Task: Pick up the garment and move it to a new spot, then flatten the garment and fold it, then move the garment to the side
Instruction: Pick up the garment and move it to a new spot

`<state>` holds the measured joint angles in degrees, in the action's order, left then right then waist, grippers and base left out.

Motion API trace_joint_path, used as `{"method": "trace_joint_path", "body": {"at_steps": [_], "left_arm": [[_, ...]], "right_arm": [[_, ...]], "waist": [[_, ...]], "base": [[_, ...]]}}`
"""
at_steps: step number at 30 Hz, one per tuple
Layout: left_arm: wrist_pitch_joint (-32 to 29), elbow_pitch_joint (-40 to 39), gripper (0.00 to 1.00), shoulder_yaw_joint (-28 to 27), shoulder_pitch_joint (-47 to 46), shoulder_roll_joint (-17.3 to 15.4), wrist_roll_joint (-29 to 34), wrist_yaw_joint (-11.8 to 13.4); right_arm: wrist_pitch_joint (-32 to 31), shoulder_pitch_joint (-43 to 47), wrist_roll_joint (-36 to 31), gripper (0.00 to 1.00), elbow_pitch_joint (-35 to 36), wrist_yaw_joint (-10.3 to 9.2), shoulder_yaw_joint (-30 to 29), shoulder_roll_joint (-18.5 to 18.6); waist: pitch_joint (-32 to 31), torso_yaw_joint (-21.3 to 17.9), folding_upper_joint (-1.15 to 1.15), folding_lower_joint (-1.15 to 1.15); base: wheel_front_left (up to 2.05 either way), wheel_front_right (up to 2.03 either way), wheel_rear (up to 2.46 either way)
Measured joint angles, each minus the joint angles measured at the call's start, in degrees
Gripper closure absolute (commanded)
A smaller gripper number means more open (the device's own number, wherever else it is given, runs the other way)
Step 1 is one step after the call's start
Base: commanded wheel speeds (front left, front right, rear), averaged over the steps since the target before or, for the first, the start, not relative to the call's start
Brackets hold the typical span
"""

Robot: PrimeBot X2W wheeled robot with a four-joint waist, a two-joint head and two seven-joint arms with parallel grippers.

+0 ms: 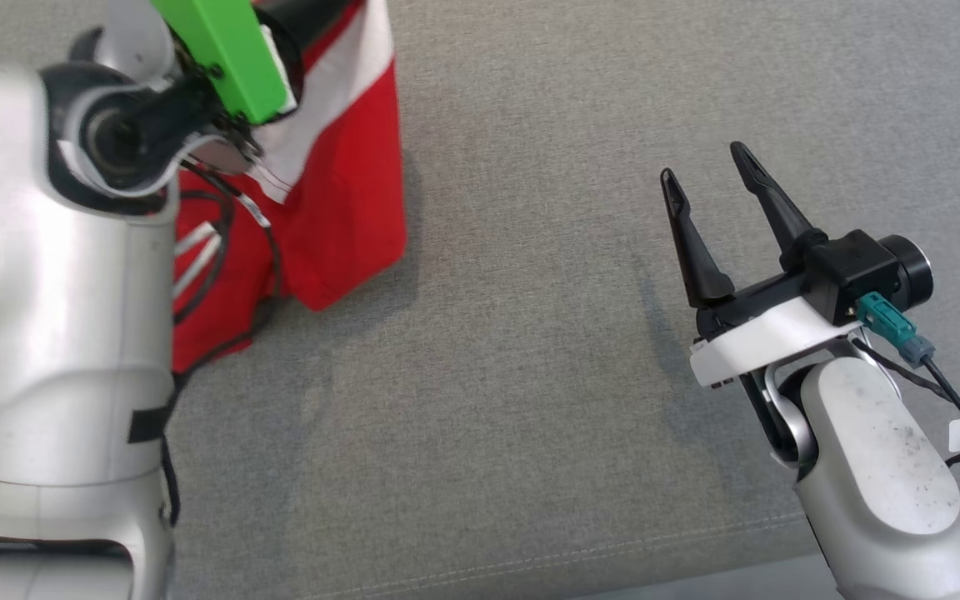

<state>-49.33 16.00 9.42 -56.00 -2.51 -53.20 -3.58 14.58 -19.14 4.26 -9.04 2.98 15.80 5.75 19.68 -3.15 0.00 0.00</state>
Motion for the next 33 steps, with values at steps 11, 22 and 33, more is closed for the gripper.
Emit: {"method": "trace_joint_path", "body": {"at_steps": [11, 22, 33], "left_arm": [[4.43, -2.08, 1.0, 5.83, 7.1, 2.49, -1.16, 1.18], [11.24, -4.08, 1.0, 24.97, 22.22, 0.87, -13.04, 1.15], [15.61, -6.58, 1.0, 37.96, 27.8, 0.14, -14.59, 2.08]], "right_arm": [[0.0, 2.49, 1.0, 0.0, -0.01, -0.04, 0.0, -1.0], [0.0, 7.04, 1.34, 0.0, -1.26, -0.04, -1.51, -0.63], [0.0, 11.01, 1.42, 0.0, -1.68, 0.01, -2.88, 0.27]], "waist": [[-1.9, -6.05, 0.0, 0.0], [-5.64, -10.87, 0.0, 0.0], [-11.23, -11.7, 0.0, 0.0]], "base": [[0.0, 0.0, 0.0], [0.0, 0.0, 0.0], [0.0, 0.0, 0.0]]}}
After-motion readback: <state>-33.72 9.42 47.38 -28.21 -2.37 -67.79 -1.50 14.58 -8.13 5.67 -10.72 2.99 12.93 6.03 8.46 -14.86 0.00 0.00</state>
